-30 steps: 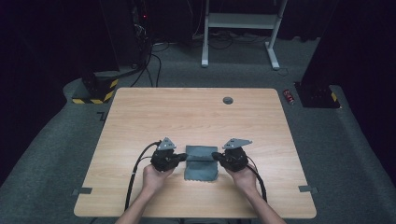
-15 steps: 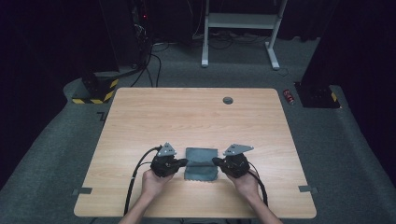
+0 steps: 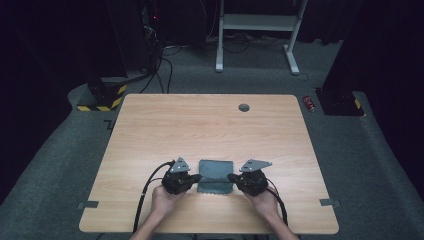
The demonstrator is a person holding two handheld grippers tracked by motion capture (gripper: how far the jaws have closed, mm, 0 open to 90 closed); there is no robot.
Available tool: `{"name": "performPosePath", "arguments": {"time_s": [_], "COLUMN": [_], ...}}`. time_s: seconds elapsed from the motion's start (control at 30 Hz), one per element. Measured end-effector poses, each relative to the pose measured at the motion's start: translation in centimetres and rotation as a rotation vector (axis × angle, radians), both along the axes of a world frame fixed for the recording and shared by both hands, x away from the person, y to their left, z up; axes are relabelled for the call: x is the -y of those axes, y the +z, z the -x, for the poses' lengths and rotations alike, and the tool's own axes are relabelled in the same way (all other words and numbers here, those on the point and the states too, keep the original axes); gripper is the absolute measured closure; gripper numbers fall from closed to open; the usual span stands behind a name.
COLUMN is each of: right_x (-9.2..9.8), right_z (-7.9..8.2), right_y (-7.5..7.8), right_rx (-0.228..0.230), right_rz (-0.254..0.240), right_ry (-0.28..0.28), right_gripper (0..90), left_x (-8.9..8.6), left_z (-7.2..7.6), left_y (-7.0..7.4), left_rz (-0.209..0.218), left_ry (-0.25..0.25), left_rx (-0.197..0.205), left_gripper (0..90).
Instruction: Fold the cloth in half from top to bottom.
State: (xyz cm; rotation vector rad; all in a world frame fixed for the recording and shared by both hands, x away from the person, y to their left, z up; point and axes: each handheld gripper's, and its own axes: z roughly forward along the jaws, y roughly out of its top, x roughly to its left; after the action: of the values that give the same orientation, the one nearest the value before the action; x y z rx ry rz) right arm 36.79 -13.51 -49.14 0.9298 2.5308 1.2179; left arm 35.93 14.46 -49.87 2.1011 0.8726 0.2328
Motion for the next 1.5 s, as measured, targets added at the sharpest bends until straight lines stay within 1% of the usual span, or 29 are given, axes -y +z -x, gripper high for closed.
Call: {"name": "performPosePath", "arguments": {"time_s": [0.1,0.23,0.33,0.43,0.67,0.87,0.9,1.03,1.13,1.23,1.5], "right_x": [-0.1,-0.1,-0.2,-0.2,-0.1,-0.1,-0.1,-0.1,-0.1,-0.1,-0.1], "right_z": [0.2,0.6,0.8,1.0,1.4,1.6,1.6,1.8,1.9,2.1,2.3], "right_y": [-0.3,-0.5,-0.5,-0.6,-0.8,-1.1,-1.1,-1.3,-1.5,-1.6,-2.0], "right_rx": [-0.007,-0.005,-0.004,-0.002,-0.012,-0.017,-0.017,-0.017,-0.019,-0.021,-0.033], "right_rz": [0.003,0.008,0.012,0.014,0.011,0.014,0.015,0.019,0.027,0.031,0.027], "right_ry": [0.005,0.013,0.016,0.021,0.023,0.024,0.025,0.028,0.028,0.032,0.028], "right_gripper": [87.9,87.9,87.9,87.9,87.9,87.9,87.9,87.9,87.9,87.8,87.4], "left_x": [-0.1,-0.2,-0.3,-0.3,-0.3,-0.2,-0.2,-0.1,-0.1,0.0,0.0], "left_z": [0.1,0.4,0.6,0.8,1.0,1.3,1.3,1.5,1.6,1.7,2.0], "left_y": [-0.2,-0.4,-0.5,-0.5,-0.8,-1.0,-1.1,-1.2,-1.3,-1.5,-1.7], "left_rz": [0.000,0.014,0.009,0.016,0.017,0.010,0.002,-0.002,0.004,-0.003,-0.010], "left_ry": [0.004,0.010,0.003,0.006,0.002,0.001,-0.006,-0.009,-0.005,-0.006,-0.011], "left_rx": [-0.003,-0.010,-0.010,-0.015,-0.019,-0.020,-0.018,-0.018,-0.020,-0.020,-0.027], "left_gripper": [89.1,89.1,89.2,89.1,89.1,89.1,89.2,89.2,89.1,89.1,88.9]}}
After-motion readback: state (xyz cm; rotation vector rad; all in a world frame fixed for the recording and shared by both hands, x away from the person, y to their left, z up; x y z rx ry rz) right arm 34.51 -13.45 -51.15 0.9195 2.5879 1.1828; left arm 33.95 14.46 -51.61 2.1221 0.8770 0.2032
